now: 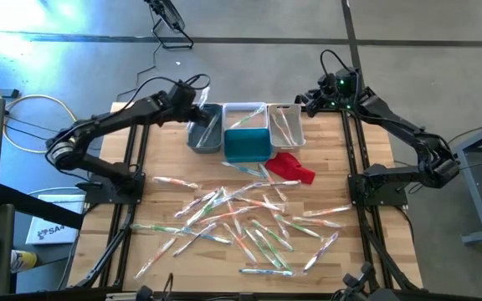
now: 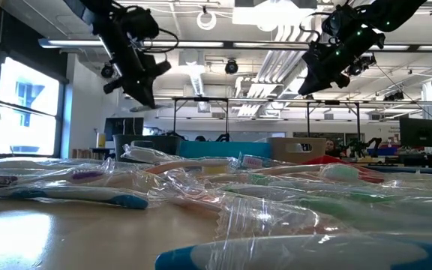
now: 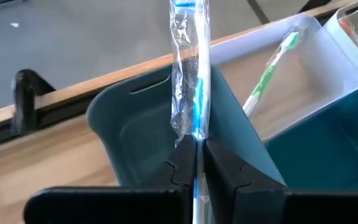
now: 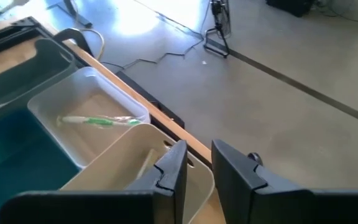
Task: Pick & Place Toothbrushes
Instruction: Put the blue toothbrush into the gray bin
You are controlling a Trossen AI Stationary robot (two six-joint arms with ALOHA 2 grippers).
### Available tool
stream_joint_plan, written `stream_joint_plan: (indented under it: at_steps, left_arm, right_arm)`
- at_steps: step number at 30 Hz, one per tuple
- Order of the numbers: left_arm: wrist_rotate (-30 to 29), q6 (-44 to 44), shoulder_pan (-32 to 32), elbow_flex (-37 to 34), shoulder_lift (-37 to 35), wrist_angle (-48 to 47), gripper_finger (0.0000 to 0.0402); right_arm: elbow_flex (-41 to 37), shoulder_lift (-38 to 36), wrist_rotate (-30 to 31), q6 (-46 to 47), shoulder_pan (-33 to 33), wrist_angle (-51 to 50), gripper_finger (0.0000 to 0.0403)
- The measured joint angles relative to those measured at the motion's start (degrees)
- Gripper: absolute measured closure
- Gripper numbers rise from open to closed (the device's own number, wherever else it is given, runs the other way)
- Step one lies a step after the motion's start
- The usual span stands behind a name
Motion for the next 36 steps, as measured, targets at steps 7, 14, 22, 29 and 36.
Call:
stream_joint_plan:
  at_steps: [7, 14, 22, 29, 36]
  left_arm:
    - [2.63, 0.21, 1.63, -0.01, 5.35, 0.80, 0.0389]
    - [3.80, 0.20, 1.46, -0.07, 9.72, 1.10, 0.0386]
    - [6.24, -0.23, 1.44, -0.04, 12.43, 1.14, 0.0385]
    - [6.06, -0.23, 1.46, -0.04, 13.41, 1.23, 0.0385]
    - [5.84, -0.23, 1.46, -0.04, 13.41, 1.27, 0.0384]
  right_arm:
    - [0.00, 0.00, 0.61, 0.02, 0.00, -0.17, 0.0336]
    - [0.00, 0.00, 0.61, 0.00, 0.00, -0.20, 0.0336]
    - [0.00, 0.00, 0.61, -0.02, 0.00, -0.22, 0.0336]
    - [0.00, 0.00, 0.61, -0.06, 0.00, -0.22, 0.0336]
    - [0.00, 0.00, 0.61, -0.12, 0.00, -0.22, 0.0336]
